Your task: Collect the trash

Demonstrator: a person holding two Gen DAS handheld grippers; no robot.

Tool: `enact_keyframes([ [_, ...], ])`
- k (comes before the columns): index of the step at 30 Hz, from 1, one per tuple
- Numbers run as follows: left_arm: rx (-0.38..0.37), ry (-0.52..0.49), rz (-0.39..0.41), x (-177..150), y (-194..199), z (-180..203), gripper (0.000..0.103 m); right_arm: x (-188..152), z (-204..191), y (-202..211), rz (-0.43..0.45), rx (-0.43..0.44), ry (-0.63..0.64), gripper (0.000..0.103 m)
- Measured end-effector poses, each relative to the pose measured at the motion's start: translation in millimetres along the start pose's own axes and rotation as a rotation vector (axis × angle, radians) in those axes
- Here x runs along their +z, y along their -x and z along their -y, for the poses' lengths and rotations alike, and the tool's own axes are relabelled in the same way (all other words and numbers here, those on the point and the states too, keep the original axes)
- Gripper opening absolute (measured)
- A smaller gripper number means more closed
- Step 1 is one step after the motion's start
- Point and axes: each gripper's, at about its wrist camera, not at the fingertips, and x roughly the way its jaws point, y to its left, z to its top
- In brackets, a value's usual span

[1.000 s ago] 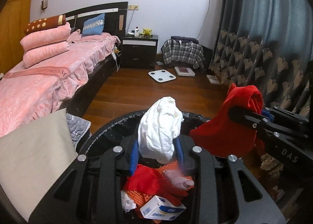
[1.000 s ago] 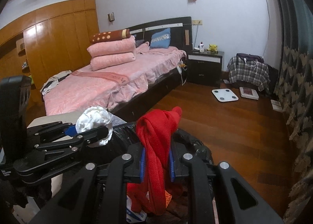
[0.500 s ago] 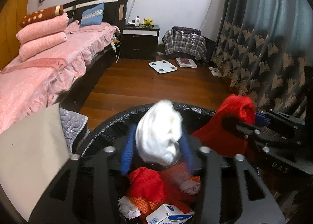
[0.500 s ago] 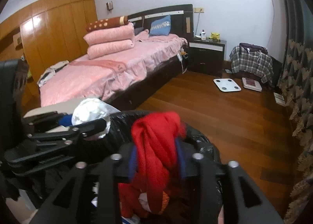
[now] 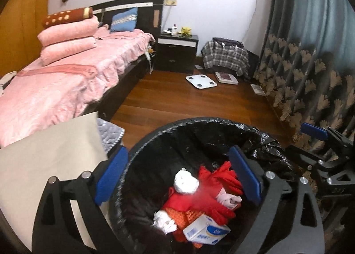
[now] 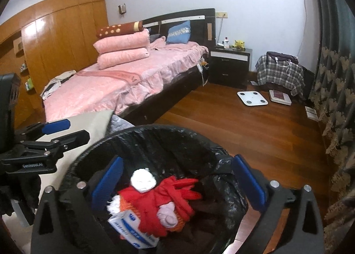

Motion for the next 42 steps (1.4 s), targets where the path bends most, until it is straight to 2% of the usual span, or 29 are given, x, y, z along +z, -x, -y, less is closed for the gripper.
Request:
enact_keyframes([
  [8,0.065,0.054,0.028,-13,59,-17,0.093,5,-30,42,0.023,0.047,-0.006,0.097],
  [16,0.123,0.058,0.062,-30,112,-20,0.093,3,-63,78,0.039,0.060,0.006,0.097],
  [30,0.151,0.093,0.158,-49,193,-16,0.094,-5,-105,138,0.106,0.086,0.045,0.097],
  [42,0.174,0.085,0.225,-54,240,-6,0.094,-3,-128,174,0.171,0.102,0.096,0.097],
])
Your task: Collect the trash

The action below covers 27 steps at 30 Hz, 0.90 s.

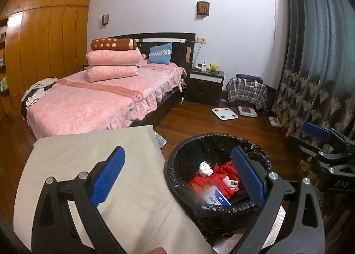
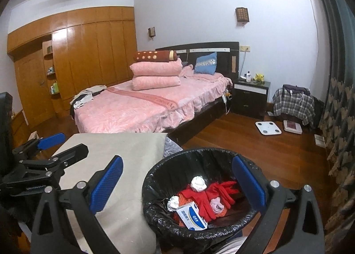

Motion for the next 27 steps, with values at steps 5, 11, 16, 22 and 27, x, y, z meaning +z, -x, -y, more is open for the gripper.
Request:
enact_keyframes([
  [5,0.003,-0.002,0.019,1,11,1,0.094,4,-6,6,0.014,0.005,0.011,0.097],
  [11,0.005,-0.005,0.044,2,21,1,0.094,5,-9,11,0.023,0.007,0.017,0.097],
  [16,0.008,-0.002,0.057,1,27,1,0.094,8,-11,14,0.029,0.007,0.018,0.097],
  [22,0.009,-0.004,0.061,1,28,1,0.094,9,-12,15,0.030,0.008,0.020,0.097],
  [27,0.011,-0.003,0.061,1,29,1,0.094,8,-12,15,0.030,0.008,0.021,0.097],
])
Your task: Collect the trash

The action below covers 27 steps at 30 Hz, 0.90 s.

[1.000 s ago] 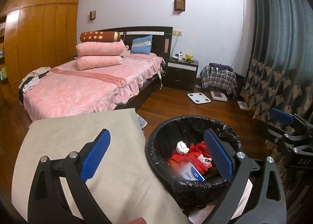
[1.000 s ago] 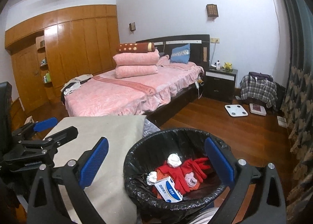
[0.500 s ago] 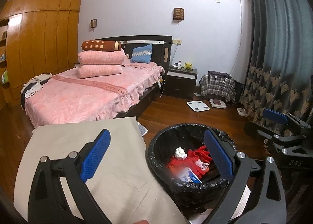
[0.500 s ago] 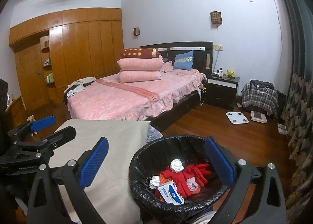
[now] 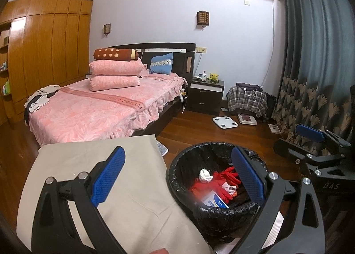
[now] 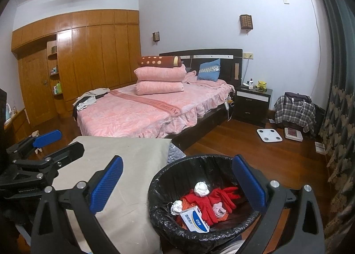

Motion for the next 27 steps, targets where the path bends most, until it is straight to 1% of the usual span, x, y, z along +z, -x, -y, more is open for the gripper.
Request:
enact_keyframes([
  [27,0.007,0.005,-0.005,0.2,2.2,-3.8,0.094,-0.6,-3.7,0.1,-0.001,0.002,0.000,0.097],
])
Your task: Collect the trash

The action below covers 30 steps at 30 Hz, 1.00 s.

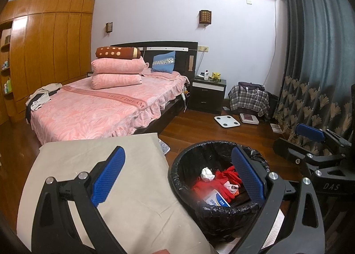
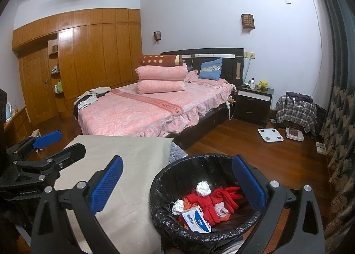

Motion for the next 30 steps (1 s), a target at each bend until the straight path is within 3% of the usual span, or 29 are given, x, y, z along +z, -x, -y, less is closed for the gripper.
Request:
enact_keyframes([
  [30,0.002,-0.004,-0.005,1.3,-0.5,0.6,0.094,0.5,-3.1,-0.6,-0.004,0.002,0.001,0.097],
])
